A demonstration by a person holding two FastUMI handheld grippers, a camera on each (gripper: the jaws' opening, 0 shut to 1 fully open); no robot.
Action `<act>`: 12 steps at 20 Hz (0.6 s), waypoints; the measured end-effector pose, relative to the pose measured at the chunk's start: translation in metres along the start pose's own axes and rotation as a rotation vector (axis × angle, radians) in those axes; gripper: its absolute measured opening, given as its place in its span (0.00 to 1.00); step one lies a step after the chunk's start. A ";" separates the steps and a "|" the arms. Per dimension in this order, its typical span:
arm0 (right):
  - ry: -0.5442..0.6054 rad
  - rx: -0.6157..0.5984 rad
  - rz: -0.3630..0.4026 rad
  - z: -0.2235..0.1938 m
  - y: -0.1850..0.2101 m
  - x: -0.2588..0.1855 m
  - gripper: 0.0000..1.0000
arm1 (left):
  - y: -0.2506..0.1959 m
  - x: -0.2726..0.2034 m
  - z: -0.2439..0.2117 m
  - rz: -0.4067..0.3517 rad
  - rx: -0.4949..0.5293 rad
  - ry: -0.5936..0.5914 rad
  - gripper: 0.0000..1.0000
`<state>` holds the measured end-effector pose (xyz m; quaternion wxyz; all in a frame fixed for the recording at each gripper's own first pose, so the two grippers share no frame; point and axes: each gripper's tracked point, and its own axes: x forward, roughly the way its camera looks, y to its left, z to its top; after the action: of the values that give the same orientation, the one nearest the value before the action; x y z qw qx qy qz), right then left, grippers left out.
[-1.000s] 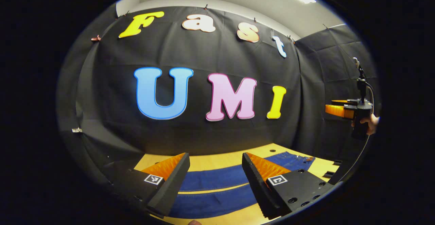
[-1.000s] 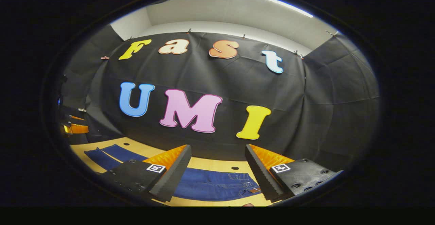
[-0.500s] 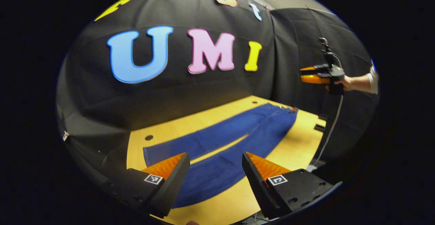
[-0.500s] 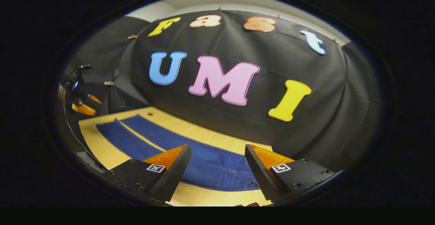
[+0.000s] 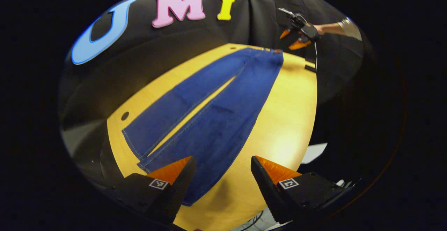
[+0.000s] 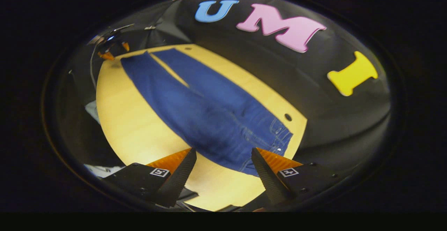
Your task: Grasp the waist and the cuffs of the jeans and fold them to make the two legs overlap; first hold the waist and fold one-third of the jeans toward the cuffs, then hold the cuffs and fold the remaining one-third in the same direction to finish folding.
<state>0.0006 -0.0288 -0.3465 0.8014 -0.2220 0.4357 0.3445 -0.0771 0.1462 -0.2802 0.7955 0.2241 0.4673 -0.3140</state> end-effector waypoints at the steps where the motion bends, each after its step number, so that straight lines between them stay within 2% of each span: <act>1: 0.067 -0.022 0.038 -0.018 -0.003 0.011 0.96 | 0.002 0.008 -0.009 -0.026 0.004 0.048 0.99; 3: 0.198 -0.123 0.097 -0.050 -0.021 0.030 0.97 | 0.002 0.024 -0.015 -0.096 0.035 0.116 0.99; 5: 0.292 -0.190 0.151 -0.076 -0.035 0.048 0.98 | 0.002 0.029 -0.023 -0.114 0.091 0.199 0.99; 6: 0.309 -0.181 0.182 -0.080 -0.037 0.055 0.95 | 0.001 0.031 -0.028 -0.125 0.097 0.243 0.98; 7: 0.315 -0.160 0.197 -0.081 -0.038 0.062 0.99 | -0.002 0.034 -0.032 -0.133 0.100 0.266 0.97; 8: 0.321 -0.144 0.208 -0.081 -0.041 0.068 0.97 | -0.003 0.036 -0.033 -0.139 0.104 0.287 0.97; 12: 0.401 -0.157 0.260 -0.101 -0.039 0.090 0.97 | 0.000 0.034 -0.037 -0.144 0.098 0.358 0.95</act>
<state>0.0089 -0.0883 -0.4737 0.6282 -0.2898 0.5826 0.4266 -0.0873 0.1605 -0.3273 0.6632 0.2806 0.6005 -0.3476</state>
